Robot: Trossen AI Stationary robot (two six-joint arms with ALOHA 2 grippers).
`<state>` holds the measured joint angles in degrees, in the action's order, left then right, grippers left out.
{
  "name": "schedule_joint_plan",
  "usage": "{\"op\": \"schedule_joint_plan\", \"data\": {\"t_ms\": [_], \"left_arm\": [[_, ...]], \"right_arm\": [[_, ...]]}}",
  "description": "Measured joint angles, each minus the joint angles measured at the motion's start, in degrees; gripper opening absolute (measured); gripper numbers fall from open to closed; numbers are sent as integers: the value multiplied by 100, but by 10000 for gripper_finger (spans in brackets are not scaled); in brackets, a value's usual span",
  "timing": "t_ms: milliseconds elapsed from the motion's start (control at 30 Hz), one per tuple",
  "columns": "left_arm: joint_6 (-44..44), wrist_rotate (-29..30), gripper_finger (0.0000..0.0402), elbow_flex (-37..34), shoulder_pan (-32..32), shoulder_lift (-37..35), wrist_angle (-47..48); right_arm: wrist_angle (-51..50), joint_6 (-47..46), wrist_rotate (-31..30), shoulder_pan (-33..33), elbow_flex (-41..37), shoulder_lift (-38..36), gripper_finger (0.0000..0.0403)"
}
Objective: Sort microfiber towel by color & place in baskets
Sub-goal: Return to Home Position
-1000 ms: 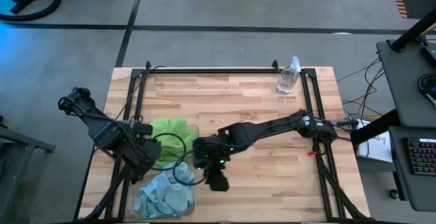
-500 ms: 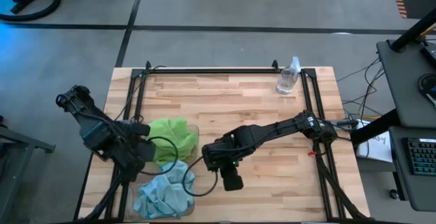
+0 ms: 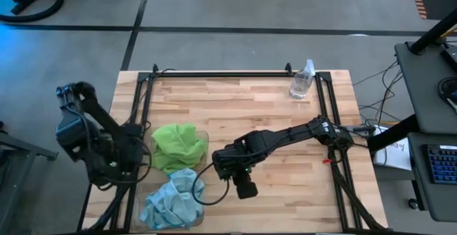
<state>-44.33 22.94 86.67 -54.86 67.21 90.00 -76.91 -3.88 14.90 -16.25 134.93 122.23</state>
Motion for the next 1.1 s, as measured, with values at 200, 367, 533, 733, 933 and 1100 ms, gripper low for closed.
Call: {"op": "schedule_joint_plan", "data": {"t_ms": [200, 367, 533, 733, 933, 1100], "left_arm": [[-529, 540, 123, -358, -478, -334, -5], [-974, 654, 123, -1146, -662, -747, -70], [-731, 283, 123, -2056, -663, -1206, -770], [290, -915, 123, -3182, -663, -1947, -2688], [591, -1195, 123, -4034, -663, -2623, -3783], [756, -1200, 123, -4435, -663, -2935, -4295]], "right_arm": [[-80, 74, -14, 58, -7, 0, 107], [-78, 94, -15, 147, -13, -2, 103], [-79, 94, -13, 245, -17, -2, 103], [-81, 169, -11, 360, -17, -2, 102], [-81, 155, -30, 439, -113, -92, 102], [322, 69, -296, 431, -669, -346, 102]]}}
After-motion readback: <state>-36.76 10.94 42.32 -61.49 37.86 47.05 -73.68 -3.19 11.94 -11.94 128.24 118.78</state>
